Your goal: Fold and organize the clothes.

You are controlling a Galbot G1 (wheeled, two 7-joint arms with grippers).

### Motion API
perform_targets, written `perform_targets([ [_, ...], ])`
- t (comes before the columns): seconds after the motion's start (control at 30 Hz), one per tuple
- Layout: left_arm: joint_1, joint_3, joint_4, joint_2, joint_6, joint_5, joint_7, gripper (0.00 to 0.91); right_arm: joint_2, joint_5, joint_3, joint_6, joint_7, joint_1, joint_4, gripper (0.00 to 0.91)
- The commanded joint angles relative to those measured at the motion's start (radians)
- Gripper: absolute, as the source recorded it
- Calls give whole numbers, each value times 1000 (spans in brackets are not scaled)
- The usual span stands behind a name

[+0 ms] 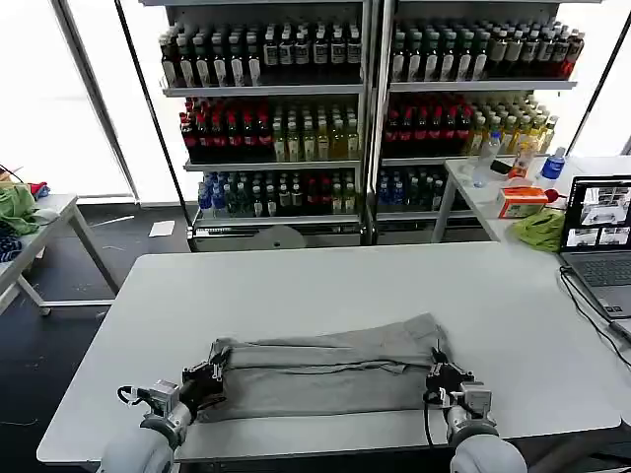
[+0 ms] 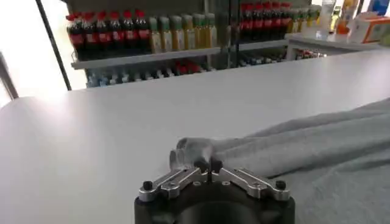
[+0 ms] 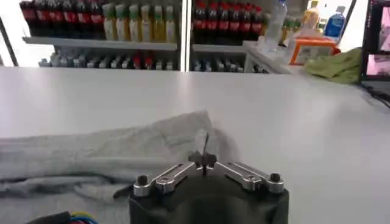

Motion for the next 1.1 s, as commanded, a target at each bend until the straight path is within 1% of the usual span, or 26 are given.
perform_targets([
  [0.03,-2,2,17,-4,1,11,0,403,6,-44,-10,11,-1,-23,-25,20],
  [0.07,-2,2,15,-4,2,12,-1,766,8,-48,-13,11,-1,-24,-26,111],
  [0.1,-2,2,9,-4,2,15,-1,907,11,-53,-17,10,-3,-26,-26,393],
  [0.13,-2,2,8,-5,2,16,-2,907,12,-53,-20,9,-2,-26,-25,907],
  [0.27,7,-6,-30,-6,4,19,-13,907,19,-47,-14,14,5,-29,-1,907],
  [0.43,35,-32,-91,-1,11,21,-22,907,13,-27,27,13,9,-46,88,907],
  [0.63,63,-79,-166,-7,18,5,-42,907,-2,44,107,-8,25,-39,224,907],
  [0.67,68,-86,-177,-17,21,3,-52,907,-3,59,133,-13,29,-35,244,907],
  [0.77,76,-108,-187,-45,29,-2,-66,907,-5,77,150,-16,35,-31,266,907],
  [1.1,102,-119,-161,-117,50,-32,-88,907,-7,86,151,-10,46,-38,283,907],
])
